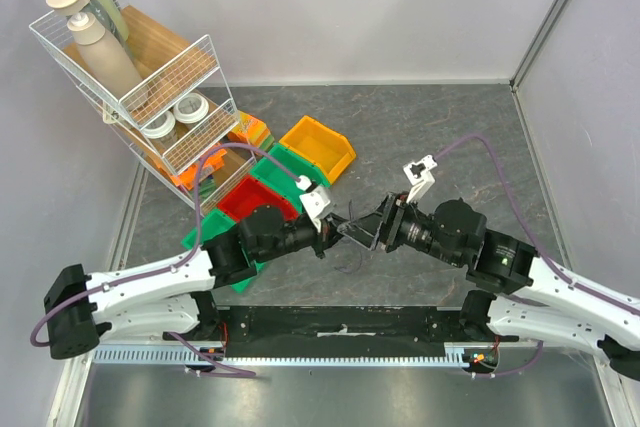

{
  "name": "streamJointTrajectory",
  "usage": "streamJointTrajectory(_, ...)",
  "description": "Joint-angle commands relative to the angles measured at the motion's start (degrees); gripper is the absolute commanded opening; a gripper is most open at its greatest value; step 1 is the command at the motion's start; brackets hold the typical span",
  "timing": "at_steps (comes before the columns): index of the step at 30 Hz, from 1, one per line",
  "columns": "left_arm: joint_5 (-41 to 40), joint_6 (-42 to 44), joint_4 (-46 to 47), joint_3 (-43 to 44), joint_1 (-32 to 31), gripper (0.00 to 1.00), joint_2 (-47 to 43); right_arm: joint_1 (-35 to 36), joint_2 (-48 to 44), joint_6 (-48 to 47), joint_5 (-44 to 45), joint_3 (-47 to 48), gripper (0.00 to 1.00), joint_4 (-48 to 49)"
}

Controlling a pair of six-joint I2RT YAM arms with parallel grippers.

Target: Untangle the cables

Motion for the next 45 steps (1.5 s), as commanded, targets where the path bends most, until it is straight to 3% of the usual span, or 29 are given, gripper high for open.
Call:
streamJointTrajectory(1,-7.19,-0.64,-5.58,1.70,0.00,0.02,-6.39,0.06,-3.09,-5.22,11.21,2.12,0.81,-12.25)
streamJointTrajectory(3,-9.82,-1.78,-8.83,1.35,0.00,0.02,-8.94,0.06,-4.93,-6.63,17.63,2.91,0.91,-19.55)
streamJointTrajectory(8,-22.11,-6.69,-21.92,2.31,-0.08,0.02,-12.38,0.06,-9.86,-5.58,28.98,1.34,0.98,-32.58)
streamJointTrajectory(12,-30.04,-7.24,-27.65,5.29,0.53,0.02,-12.04,0.06,-13.20,-4.35,27.86,-2.52,0.98,-32.77)
streamJointTrajectory(23,-31.29,6.65,-26.34,23.74,11.24,0.02,-5.18,0.06,-11.18,-4.26,23.99,-4.03,0.96,-30.57)
streamJointTrajectory(27,-33.30,10.60,-26.25,27.36,12.48,0.02,-2.81,0.06,-11.53,-4.17,23.72,-4.38,0.96,-30.49)
streamJointTrajectory(35,-34.79,10.96,-22.74,22.80,14.15,0.02,-1.75,0.14,-11.97,-4.17,24.78,-5.43,0.95,-30.49)
streamJointTrajectory(41,-43.23,7.53,-23.70,15.33,15.12,0.02,-2.19,0.06,-11.97,-4.00,24.86,-5.96,0.96,-30.49)
streamJointTrajectory(45,-44.38,4.20,-21.43,9.97,17.14,0.02,-1.49,0.06,-11.54,-3.91,25.13,-6.57,0.96,-30.49)
